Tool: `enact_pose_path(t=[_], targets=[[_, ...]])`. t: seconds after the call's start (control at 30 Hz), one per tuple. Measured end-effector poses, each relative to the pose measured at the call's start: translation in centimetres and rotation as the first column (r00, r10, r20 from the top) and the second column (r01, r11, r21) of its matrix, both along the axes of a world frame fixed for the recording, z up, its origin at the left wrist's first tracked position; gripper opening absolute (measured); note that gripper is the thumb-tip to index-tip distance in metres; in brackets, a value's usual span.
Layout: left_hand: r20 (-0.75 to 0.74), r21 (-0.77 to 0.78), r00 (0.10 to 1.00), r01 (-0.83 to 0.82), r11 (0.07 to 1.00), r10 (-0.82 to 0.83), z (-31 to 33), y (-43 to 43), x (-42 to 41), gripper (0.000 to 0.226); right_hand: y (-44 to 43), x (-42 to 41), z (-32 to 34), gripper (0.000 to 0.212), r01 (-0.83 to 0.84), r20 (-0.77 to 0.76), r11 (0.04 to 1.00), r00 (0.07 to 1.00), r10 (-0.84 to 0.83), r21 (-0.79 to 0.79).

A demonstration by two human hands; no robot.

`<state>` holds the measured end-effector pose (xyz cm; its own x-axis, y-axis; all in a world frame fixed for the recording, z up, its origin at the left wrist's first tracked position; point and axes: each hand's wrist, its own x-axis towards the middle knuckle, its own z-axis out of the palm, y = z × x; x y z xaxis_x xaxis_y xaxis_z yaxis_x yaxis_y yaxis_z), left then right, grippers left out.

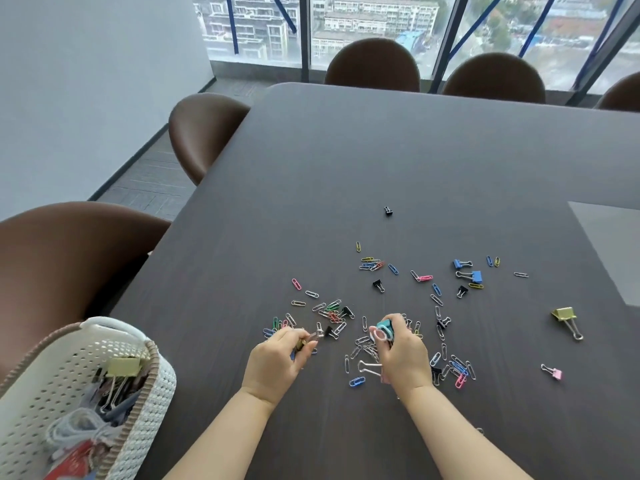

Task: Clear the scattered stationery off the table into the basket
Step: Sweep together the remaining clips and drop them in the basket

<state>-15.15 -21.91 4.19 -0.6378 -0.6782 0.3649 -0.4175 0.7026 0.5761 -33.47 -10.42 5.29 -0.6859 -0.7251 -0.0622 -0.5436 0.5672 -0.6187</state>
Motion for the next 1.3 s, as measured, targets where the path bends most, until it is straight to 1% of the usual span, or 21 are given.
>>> enact_pose_path(t=[0.1,0.23,0.3,0.4,0.5,0.57,0.63,0.67,0.73,0.77,0.8,0.87,0.9,0.93,1.0,1.03,1.1,1.13,1.2,1.27,1.3], targets=[[-0.025,0.012,0.999,-0.029,1.0,0.029,2.4,0.6,1.8,0.03,0.5,1.1,1.6,0.017,0.018,0.024,0.999,1.0,-0.018,-0.031],[-0.09,-0.019,0.991,-0.097,0.995,0.095,6.0,0.6,5.0,0.031,-0.2,3.8,4.4,0.018,-0.007,0.028,0.991,1.0,0.011,-0.131],[-0.111,-0.03,0.985,-0.137,0.99,0.133,7.5,0.4,7.2,0.033,-1.3,5.9,5.8,0.015,-0.049,0.039,0.98,0.998,0.057,-0.195],[-0.144,-0.06,0.971,-0.202,0.978,0.192,9.4,0.0,11.0,0.032,-3.5,9.8,7.9,0.008,-0.11,0.112,0.945,0.982,0.151,-0.308],[-0.148,-0.087,0.948,-0.295,0.952,0.281,10.4,-0.3,15.8,0.035,-5.6,14.3,9.9,0.012,-0.166,0.149,0.914,0.96,0.235,-0.371],[-0.077,-0.056,0.935,-0.349,0.935,0.345,10.3,-0.6,19.2,0.038,-6.7,17.2,10.9,0.01,-0.202,0.164,0.893,0.943,0.288,-0.402],[0.076,0.008,0.921,-0.383,0.924,0.382,9.6,-0.9,22.3,0.036,-7.4,19.8,11.5,0.015,-0.248,0.143,0.873,0.932,0.334,-0.42],[0.178,0.059,0.913,-0.383,0.922,0.368,9.3,-0.9,23.5,0.033,-7.6,20.8,11.6,0.015,-0.271,0.126,0.866,0.928,0.352,-0.421],[0.361,0.145,0.892,-0.343,0.928,0.273,8.8,-1.0,25.1,0.036,-8.0,22.5,11.7,0.013,-0.304,0.11,0.854,0.918,0.382,-0.423],[0.404,0.183,0.888,-0.314,0.932,0.22,8.7,-1.1,25.7,0.04,-8.1,23.2,11.7,0.012,-0.314,0.111,0.85,0.913,0.393,-0.423],[0.41,0.223,0.894,-0.291,0.93,0.181,8.8,-1.2,26.2,0.042,-8.3,23.8,11.7,0.012,-0.321,0.111,0.847,0.91,0.4,-0.424],[0.369,0.278,0.915,-0.277,0.92,0.164,9.1,-1.5,27.3,0.039,-8.7,25.0,11.6,0.013,-0.329,0.114,0.844,0.905,0.41,-0.424],[0.354,0.276,0.919,-0.283,0.919,0.176,9.3,-1.7,27.9,0.035,-9.0,25.7,11.8,0.014,-0.334,0.116,0.839,0.901,0.418,-0.431],[0.344,0.244,0.917,-0.296,0.923,0.203,9.4,-1.9,28.5,0.03,-9.4,26.4,12.0,0.015,-0.342,0.111,0.83,0.897,0.428,-0.441],[0.287,0.115,0.909,-0.345,0.932,0.301,9.7,-2.1,29.5,0.024,-10.3,28.0,12.5,0.016,-0.364,0.106,0.805,0.882,0.46,-0.469],[0.235,0.062,0.907,-0.373,0.926,0.35,9.8,-2.1,30.1,0.024,-10.9,29.0,12.6,0.014,-0.379,0.112,0.791,0.868,0.484,-0.48],[0.14,-0.009,0.897,-0.422,0.907,0.419,10.0,-2.1,31.1,0.035,-12.0,30.8,12.5,0.01,-0.412,0.134,0.773,0.837,0.53,-0.482],[0.109,-0.036,0.889,-0.443,0.896,0.445,10.0,-2.0,31.7,0.039,-12.6,31.7,12.1,0.01,-0.429,0.131,0.776,0.832,0.539,-0.463],[0.082,-0.07,0.876,-0.47,0.88,0.475,10.1,-1.9,32.6,0.041,-13.3,32.8,11.4,0.014,-0.476,0.129,0.796,0.823,0.553,-0.374],[0.086,-0.099,0.875,-0.469,0.878,0.477,10.4,-1.6,33.2,0.04,-13.7,33.1,10.4,0.025,-0.566,0.164,0.785,0.775,0.611,-0.251],[0.097,-0.109,0.876,-0.463,0.88,0.473,10.6,-1.5,33.3,0.039,-13.7,32.9,9.9,0.03,-0.616,0.141,0.768,0.757,0.639,-0.172]])
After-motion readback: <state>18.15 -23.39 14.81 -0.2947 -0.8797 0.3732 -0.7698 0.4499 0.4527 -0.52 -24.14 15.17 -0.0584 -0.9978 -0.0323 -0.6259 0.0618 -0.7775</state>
